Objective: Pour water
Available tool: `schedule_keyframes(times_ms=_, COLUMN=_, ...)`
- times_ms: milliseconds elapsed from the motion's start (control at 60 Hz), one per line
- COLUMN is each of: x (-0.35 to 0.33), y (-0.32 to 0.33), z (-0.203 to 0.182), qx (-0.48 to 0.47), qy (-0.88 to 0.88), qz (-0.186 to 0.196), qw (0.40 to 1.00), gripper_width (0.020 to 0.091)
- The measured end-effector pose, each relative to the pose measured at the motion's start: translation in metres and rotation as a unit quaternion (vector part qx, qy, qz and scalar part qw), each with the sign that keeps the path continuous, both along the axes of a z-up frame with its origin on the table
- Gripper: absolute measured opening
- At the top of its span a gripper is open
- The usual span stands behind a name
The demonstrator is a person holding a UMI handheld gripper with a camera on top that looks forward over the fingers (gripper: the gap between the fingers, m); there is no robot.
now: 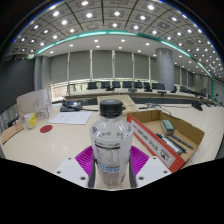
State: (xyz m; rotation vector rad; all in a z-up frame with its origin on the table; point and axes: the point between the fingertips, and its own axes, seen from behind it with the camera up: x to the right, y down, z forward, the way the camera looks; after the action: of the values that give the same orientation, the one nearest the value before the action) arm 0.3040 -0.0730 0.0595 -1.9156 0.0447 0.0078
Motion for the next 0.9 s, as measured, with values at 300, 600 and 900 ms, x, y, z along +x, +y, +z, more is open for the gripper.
schedule_keyframes(times_ms=300, x=0.007, y=0.008, z=0.009, qx=-0.026, qy=-0.048, qz=-0.03, qw=0.998, gripper_width=0.0398)
schedule_keyframes(times_ms=600, x=-0.039, y=0.056, z=0.092, qx=-0.021, qy=-0.191, qz=-0.029, qw=0.981, gripper_width=0.0397)
schedule_keyframes(times_ms=900, x=-0.209, y=0.137, z=0.194, qx=0.01, qy=-0.42, qz=0.005, qw=0.908, gripper_width=0.0397)
